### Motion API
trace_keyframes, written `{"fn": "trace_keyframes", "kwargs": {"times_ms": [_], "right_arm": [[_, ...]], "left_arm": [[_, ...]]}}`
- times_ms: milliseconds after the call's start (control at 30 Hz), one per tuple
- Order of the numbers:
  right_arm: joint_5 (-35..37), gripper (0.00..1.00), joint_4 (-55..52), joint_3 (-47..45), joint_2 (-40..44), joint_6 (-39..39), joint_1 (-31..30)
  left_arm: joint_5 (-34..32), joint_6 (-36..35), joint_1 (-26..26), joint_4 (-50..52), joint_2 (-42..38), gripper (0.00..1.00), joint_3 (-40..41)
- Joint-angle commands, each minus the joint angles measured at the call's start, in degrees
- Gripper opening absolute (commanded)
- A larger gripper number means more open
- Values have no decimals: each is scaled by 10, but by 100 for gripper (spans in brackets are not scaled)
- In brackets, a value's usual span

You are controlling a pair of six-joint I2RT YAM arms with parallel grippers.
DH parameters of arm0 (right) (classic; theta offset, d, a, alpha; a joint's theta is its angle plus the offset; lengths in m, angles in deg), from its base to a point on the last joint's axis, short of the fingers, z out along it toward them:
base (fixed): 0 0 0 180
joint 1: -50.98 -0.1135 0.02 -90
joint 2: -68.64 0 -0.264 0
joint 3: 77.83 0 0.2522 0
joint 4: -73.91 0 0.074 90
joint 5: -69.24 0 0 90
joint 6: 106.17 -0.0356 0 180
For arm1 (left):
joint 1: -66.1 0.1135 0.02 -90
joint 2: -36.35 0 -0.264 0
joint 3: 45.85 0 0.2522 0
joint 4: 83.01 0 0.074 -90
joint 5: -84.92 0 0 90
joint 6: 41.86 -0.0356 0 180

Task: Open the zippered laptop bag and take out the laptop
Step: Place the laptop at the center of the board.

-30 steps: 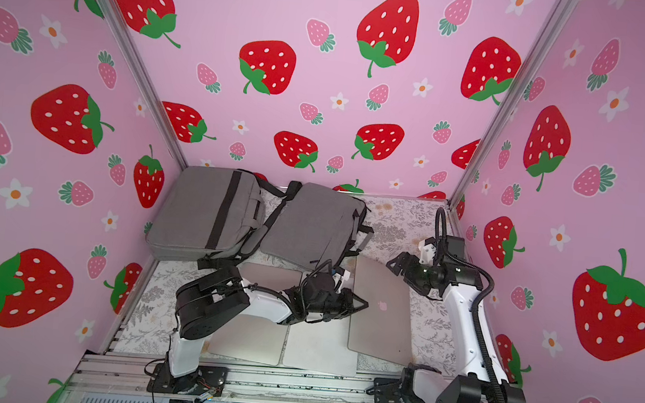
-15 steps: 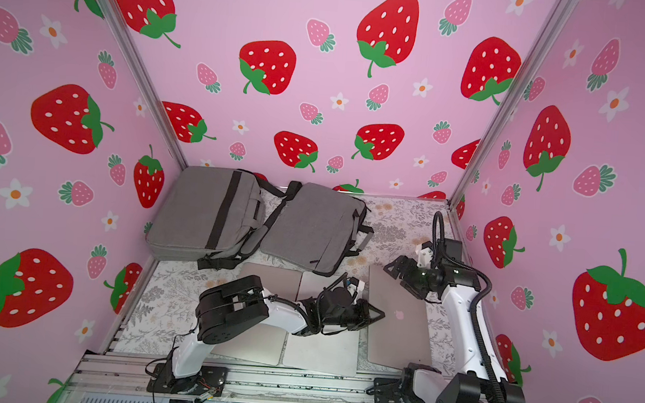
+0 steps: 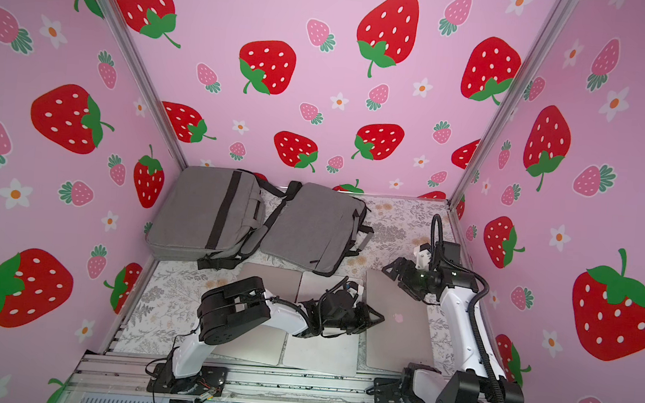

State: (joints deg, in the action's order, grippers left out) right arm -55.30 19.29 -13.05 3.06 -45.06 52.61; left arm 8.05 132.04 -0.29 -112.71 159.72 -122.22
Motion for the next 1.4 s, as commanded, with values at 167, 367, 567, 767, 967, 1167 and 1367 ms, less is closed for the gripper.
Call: {"fn": "trace_keyframes", "kwargs": {"times_ms": [167,367,567,767,967,1167,1367], "right_arm": [[-12,81,17,-15,4,-2,3],[-7,82,17,-18,9,0,2],[-3,82,16,-24,10,5,5],[-6,82,21,-27,8,7,7],[-9,82,20,-31,7,12,14],[-17,82,25,-35,4,15,18],[-28,82,26,-35,-3,18,20]], "left_arm": [[25,-10,4,52,-37,41,-18],[55,-41,16,121,-38,45,-39],[57,-80,27,180,-63,46,-40],[71,-105,33,217,-62,40,-65],[88,-105,33,225,-38,30,-92],[98,-107,31,229,-18,24,-117],[99,-101,31,227,-16,25,-115]]}}
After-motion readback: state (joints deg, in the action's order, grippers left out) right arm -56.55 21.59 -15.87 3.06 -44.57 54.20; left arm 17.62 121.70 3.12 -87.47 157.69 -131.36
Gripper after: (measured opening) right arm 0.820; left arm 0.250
